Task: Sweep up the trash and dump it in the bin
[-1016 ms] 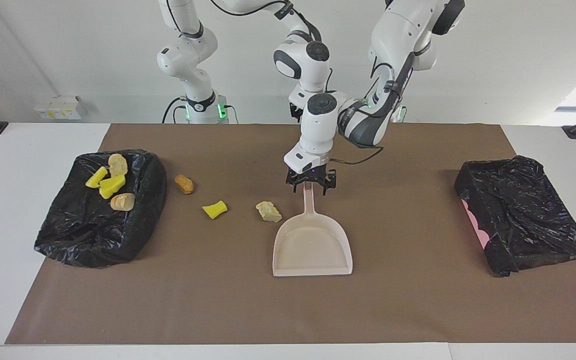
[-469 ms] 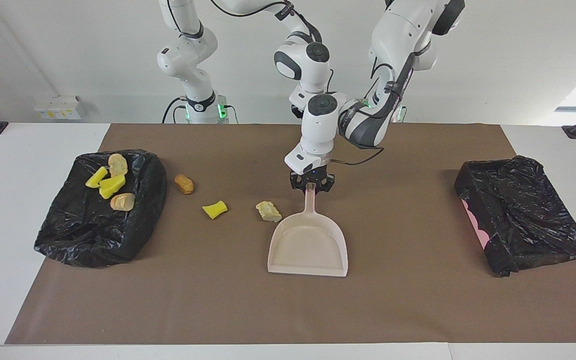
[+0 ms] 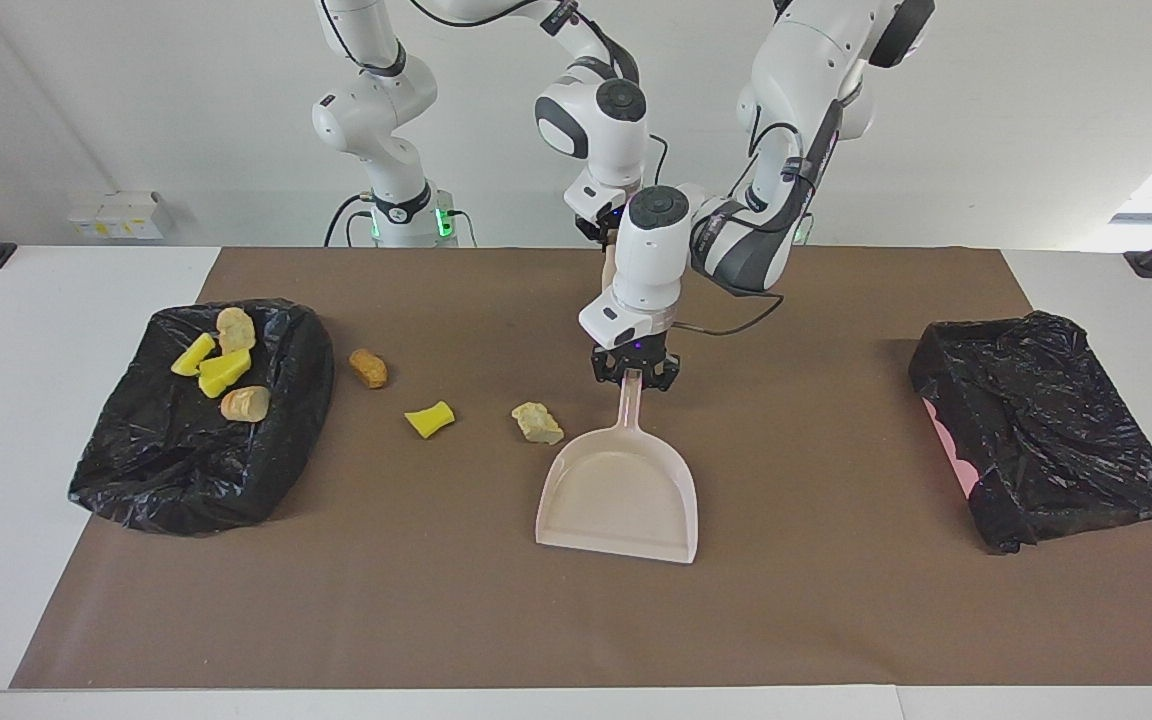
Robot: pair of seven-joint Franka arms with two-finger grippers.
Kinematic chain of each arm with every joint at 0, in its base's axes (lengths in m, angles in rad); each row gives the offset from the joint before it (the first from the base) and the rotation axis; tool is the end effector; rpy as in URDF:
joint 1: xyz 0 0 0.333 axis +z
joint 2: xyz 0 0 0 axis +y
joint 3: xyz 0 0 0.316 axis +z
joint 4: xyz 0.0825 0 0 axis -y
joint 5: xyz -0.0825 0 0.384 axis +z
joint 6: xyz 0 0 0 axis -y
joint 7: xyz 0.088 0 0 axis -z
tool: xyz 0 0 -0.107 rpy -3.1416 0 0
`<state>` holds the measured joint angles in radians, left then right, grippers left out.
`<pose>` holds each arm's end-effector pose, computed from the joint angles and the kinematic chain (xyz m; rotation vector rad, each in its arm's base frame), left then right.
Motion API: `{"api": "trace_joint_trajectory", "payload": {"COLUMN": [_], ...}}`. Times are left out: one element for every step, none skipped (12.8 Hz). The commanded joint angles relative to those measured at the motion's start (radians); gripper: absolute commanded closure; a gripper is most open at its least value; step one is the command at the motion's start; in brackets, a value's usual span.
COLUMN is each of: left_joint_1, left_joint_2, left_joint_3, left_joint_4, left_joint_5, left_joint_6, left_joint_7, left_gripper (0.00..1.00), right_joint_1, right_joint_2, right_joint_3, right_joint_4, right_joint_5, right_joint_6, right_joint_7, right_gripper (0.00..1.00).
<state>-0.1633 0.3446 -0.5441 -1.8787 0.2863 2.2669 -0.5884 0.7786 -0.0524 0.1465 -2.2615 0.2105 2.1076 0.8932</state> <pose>0.4989 -0.3884 0.3605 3.0912 -0.4001 0.1795 0.2933 0.4060 0.3755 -3.1009 0.1332 0.3025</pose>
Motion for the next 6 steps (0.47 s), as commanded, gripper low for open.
{"api": "trace_joint_trajectory", "payload": {"left_joint_1": [0.005,0.005,0.005,0.005,0.005,0.007], "left_joint_2": [-0.022,-0.026,-0.027,-0.024,-0.024,-0.021], "left_joint_3": [-0.002,-0.002,-0.002,-0.002,-0.002,-0.002], "left_joint_4": [-0.033,-0.046,-0.060,-0.060,-0.060,-0.057], "left_joint_5": [0.013,0.013,0.011,0.011,0.011,0.011], "left_joint_6": [-0.004,-0.003,0.003,0.011,0.020,0.031], "left_joint_7": [0.028,0.056,0.077,0.085,0.088,0.088], "left_gripper": [0.66,0.66,0.64,0.58,0.51,0.39], "right_joint_1": [-0.118,-0.166,-0.214,-0.261,-0.310,-0.356], "right_joint_2": [-0.066,-0.064,-0.060,-0.054,-0.050,-0.046], "right_joint_3": [0.002,0.002,0.002,0.002,0.002,0.004], "right_joint_4": [-0.003,0.002,0.003,0.006,0.013,0.020], "right_joint_5": [0.009,0.000,-0.006,-0.023,-0.052,-0.074], "right_joint_6": [-0.076,-0.096,-0.104,-0.104,-0.107,-0.107], "right_joint_7": [-0.081,-0.123,-0.167,-0.209,-0.256,-0.301], "right_gripper": [1.00,1.00,1.00,1.00,1.00,1.00]}}
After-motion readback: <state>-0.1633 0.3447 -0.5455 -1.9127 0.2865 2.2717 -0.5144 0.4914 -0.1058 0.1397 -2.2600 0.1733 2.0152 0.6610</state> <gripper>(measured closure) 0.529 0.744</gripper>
